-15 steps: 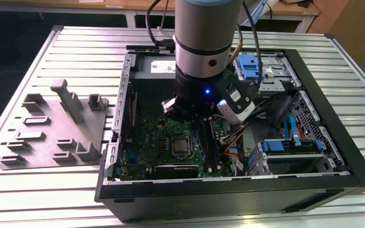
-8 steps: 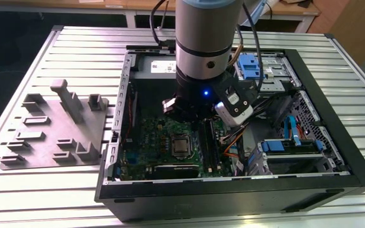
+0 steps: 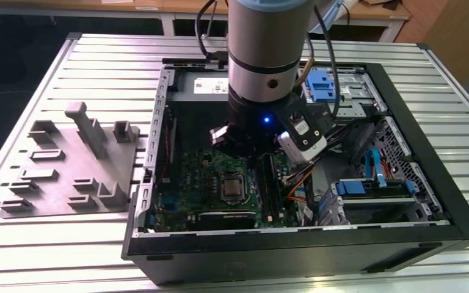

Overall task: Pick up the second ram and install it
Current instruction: 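Insert the second ram into the second slot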

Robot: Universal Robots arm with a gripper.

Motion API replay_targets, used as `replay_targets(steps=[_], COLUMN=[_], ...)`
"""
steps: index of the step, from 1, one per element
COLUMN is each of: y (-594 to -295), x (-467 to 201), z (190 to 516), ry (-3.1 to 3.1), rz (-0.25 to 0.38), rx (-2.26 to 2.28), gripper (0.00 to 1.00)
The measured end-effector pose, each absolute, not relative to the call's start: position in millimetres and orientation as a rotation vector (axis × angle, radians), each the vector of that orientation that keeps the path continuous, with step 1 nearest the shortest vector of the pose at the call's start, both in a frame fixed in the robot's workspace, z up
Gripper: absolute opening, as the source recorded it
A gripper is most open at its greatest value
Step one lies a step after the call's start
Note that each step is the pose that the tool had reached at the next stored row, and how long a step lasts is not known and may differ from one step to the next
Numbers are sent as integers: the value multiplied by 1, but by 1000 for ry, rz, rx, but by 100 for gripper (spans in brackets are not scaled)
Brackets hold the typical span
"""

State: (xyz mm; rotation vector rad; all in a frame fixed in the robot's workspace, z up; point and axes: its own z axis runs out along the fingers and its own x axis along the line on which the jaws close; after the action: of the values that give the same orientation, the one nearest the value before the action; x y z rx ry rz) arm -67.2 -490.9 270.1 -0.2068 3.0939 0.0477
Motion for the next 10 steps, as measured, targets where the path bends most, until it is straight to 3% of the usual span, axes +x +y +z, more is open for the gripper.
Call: replay_targets(steps=[10], y=[-491], x=[-58], z=[266], ry=[3098], rz=[46], rx=[-124], gripper=[11])
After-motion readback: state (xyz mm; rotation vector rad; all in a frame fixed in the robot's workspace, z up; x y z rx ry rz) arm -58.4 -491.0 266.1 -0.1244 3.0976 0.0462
